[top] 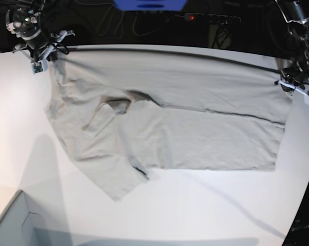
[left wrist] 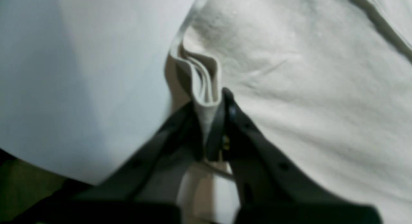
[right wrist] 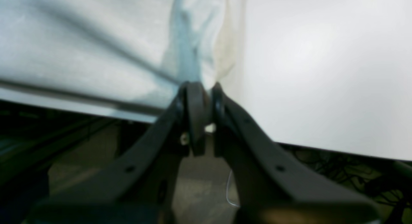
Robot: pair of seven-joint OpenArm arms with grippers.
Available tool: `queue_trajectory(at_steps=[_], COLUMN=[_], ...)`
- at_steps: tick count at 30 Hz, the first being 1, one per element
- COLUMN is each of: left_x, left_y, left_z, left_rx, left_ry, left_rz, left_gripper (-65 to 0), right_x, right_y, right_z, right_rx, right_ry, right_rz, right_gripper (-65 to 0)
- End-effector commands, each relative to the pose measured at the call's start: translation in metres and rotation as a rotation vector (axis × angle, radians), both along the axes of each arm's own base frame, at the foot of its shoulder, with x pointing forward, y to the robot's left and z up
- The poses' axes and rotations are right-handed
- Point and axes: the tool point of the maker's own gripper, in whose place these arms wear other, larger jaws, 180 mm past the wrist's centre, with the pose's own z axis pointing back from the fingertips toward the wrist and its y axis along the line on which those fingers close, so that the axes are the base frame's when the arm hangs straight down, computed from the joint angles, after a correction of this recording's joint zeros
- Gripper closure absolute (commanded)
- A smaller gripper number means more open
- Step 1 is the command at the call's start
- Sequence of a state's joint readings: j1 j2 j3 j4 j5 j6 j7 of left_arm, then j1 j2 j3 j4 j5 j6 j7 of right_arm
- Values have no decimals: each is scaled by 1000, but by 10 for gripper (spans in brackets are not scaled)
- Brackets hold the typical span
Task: Layout the t-shirt on the table in an organized manner, then fold the t-shirt properly
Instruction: 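Release the shirt and move both grippers toward the hem edge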
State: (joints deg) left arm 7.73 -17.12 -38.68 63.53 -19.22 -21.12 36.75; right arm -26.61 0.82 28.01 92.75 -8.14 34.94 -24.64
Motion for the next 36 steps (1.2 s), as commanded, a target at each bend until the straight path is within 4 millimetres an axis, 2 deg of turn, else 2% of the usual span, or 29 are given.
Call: queue_trajectory(at_steps=[1,3,5,8,10,13,16,19,21,23,27,29,32,35,36], left_x=[-24,-27,-38,-42,-42,-38,-31,-23,-20,-14,28,49,80,104,114], left_y=[0,0,-1,-8,-9,-5,1,13,17,24,27,30,30,32,29], left_z=[-13,-15,-19,-23,-24,-17,1,30,43,60,92,107,123,130,131], left_rx=[6,3,1,-13,-16,0,18,61,78,102,119,122,97,63,48], left_ry=[108,114,135,141,141,113,49,-40,-86,-139,-257,-310,-376,-415,-423], left_rz=[-12,-12,-13,-11,-11,-5,38,90,120,143,144,148,165,172,167], left_gripper=[0,0,0,-2,-28,-134,-280,-402,-453,-477,-480,-480,-479,-480,-481], right_x=[3,2,3,2,2,5,17,32,49,70,138,170,217,261,270], right_y=[-8,-8,-7,-7,-7,-8,-17,-24,-24,-22,-5,1,8,0,-4], right_z=[5,4,5,5,5,8,32,63,82,96,118,122,114,98,90], right_rx=[-19,-17,-17,-16,-16,-20,-60,-108,-130,-133,-84,-61,4,75,95], right_ry=[-17,-14,-18,-17,-17,-28,-97,-183,-243,-303,-435,-465,-468,-422,-394], right_rz=[-1,-2,-4,-4,-4,-4,-27,-35,-29,-25,8,41,57,32,23], right_gripper=[0,-34,-104,-202,-252,-300,-326,-336,-345,-366,-411,-414,-415,-415,-415])
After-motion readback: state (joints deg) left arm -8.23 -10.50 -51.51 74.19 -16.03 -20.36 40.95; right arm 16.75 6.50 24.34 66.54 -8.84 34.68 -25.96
